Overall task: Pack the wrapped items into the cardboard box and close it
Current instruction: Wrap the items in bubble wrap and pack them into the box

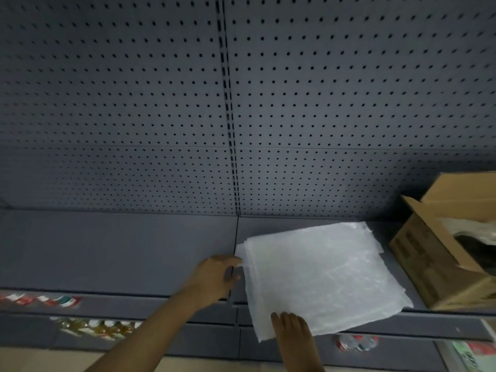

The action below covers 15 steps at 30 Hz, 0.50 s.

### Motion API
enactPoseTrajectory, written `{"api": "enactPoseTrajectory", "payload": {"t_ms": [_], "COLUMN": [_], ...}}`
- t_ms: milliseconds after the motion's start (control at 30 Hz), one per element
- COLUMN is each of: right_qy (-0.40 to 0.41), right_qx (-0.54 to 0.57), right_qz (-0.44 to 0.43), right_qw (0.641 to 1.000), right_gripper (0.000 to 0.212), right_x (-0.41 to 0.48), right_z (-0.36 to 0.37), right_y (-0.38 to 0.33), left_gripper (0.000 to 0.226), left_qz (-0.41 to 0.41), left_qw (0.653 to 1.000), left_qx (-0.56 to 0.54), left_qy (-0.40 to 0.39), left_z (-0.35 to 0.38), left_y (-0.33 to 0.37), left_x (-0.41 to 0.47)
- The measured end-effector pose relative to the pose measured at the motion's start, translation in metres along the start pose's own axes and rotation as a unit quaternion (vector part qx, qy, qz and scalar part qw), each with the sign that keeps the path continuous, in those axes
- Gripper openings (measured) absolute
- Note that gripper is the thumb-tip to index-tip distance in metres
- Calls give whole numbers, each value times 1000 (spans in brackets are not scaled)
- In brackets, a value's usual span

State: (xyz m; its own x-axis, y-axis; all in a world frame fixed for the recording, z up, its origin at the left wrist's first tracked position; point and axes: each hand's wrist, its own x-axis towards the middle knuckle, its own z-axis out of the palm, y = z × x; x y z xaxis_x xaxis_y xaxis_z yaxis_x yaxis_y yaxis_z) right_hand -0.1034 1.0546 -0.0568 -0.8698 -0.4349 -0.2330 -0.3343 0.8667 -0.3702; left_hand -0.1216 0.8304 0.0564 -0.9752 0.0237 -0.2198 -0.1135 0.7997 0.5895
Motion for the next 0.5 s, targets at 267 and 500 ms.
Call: {"api": "enactPoseTrajectory", "payload": {"t_ms": [267,500], "right_qy": [248,299], "right_qx": [429,584], "right_qz": [226,449], "right_qw": [838,607], "right_gripper": [24,43], "right_x": [-32,-28], "right_z": [-83,-97], "right_y": [5,91], "left_gripper": [32,31], "left_qz": [130,195], "left_qw": [976,955], "left_qx": [-8,-23], "left_qy": [175,224], "left_z": [-45,-42], "left_y": [53,102], "left_x": [19,47]}}
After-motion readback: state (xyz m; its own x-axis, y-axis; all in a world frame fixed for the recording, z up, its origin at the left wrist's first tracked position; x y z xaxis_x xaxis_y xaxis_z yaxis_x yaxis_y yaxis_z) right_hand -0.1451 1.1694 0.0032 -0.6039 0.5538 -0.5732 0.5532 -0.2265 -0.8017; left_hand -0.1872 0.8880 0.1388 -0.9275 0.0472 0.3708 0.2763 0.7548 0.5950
